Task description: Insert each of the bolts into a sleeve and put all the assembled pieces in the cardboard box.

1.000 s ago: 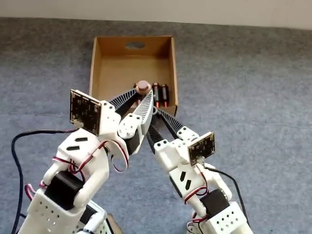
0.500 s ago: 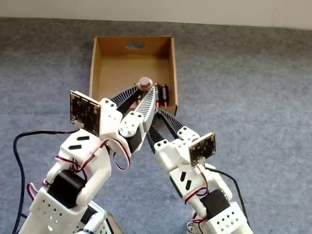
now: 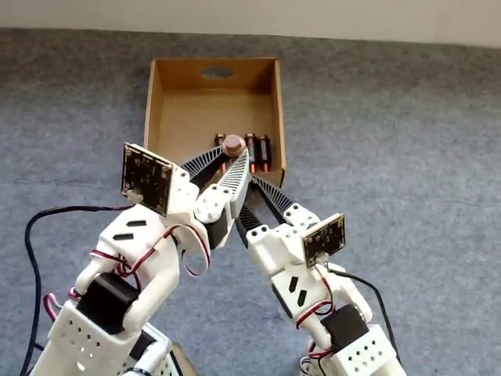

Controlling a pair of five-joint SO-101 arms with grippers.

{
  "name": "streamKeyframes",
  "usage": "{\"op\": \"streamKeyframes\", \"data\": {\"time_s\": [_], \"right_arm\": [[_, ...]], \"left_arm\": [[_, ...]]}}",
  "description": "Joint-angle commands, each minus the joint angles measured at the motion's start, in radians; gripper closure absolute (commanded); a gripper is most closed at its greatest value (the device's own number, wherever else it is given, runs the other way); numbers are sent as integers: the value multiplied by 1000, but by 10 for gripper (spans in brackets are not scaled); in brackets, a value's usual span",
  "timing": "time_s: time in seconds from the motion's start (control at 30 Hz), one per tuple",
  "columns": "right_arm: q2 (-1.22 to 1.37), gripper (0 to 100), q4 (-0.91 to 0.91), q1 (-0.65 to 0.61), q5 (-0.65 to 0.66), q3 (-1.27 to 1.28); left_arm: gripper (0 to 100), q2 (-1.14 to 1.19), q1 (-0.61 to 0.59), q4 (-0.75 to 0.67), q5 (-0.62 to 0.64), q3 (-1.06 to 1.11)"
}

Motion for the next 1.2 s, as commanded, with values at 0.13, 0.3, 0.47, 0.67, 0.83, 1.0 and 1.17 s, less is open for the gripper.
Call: {"op": "streamKeyframes", "data": {"time_s": [0.13,0.3,0.47,0.67,0.83,1.0,1.17], "right_arm": [[-7,993,-25,4,-5,-10],[-7,993,-25,4,-5,-10],[-7,993,-25,4,-5,-10],[-7,993,-25,4,-5,-10],[-7,993,-25,4,-5,-10],[-7,993,-24,4,-5,-10],[-7,993,-24,4,-5,-10]], "left_arm": [[992,85,12,-3,-8,-1],[992,101,12,2,-8,-67],[992,102,10,48,-9,-74],[990,102,12,137,-11,-74],[989,102,12,144,-12,-73],[970,102,12,144,-12,-73],[849,101,12,144,-6,-73]]}}
